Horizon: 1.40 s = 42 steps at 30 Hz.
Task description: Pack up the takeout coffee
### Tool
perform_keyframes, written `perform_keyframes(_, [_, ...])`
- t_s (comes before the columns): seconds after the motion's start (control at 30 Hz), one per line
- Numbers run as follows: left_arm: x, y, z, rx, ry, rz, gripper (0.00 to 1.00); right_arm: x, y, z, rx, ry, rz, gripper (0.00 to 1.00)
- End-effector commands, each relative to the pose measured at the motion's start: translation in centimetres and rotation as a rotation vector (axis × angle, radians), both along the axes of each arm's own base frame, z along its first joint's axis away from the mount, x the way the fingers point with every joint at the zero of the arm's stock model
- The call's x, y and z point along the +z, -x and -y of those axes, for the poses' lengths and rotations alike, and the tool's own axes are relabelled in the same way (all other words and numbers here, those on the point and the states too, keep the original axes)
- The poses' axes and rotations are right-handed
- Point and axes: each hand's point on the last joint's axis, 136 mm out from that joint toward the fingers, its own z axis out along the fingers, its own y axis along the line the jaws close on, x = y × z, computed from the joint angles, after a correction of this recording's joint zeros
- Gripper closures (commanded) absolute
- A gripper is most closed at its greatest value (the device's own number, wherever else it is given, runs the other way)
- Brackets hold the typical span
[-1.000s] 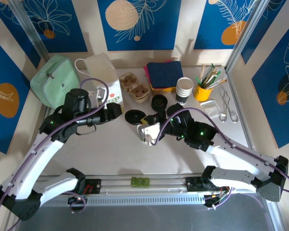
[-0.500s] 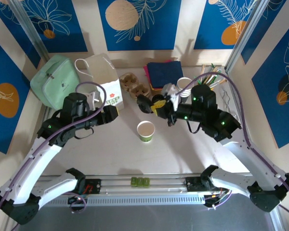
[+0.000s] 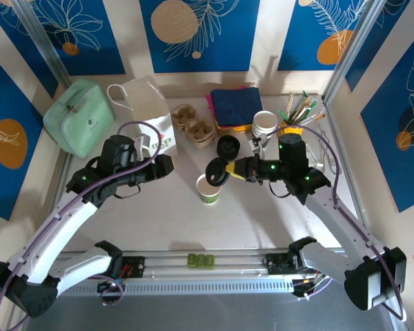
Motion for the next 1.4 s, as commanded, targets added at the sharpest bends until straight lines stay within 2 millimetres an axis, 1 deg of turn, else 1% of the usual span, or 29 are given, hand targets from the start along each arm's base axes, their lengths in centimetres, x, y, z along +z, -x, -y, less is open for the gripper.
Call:
perform_keyframes(0.0, [0.2, -0.3, 0.3, 0.002, 0.029, -0.002, 0.29, 0.2, 0.3, 0.1, -0.013, -0.083, -0.060, 1.00])
perform_keyframes(0.27, [-0.8, -0.3, 0.2, 0.014, 0.028, -0.026, 0.29, -2.8, -0.8, -0.1, -0.057, -0.076, -0.088, 1.00])
perform_keyframes(0.5, [-0.7, -0.3, 0.4, 0.016, 0.038, -0.031, 0.29, -4.9, -1.2, -0.9, -0.042, -0.049, -0.132, 1.00])
perform_keyframes(0.7, [-0.6, -0.1, 0.5, 0.010, 0.049, -0.035, 0.29, -6.1, -1.6, -1.2, -0.045, -0.022, -0.145, 1.00])
perform_keyframes(1.17, [0.1, 0.1, 0.4, 0.011, 0.062, -0.030, 0.30, -8.7, -1.6, -1.2, -0.060, 0.031, -0.183, 1.00])
perform_keyframes(1.37, [-0.1, 0.2, 0.4, 0.008, 0.060, -0.035, 0.29, -9.7, -1.6, -1.3, -0.058, 0.041, -0.209, 0.93])
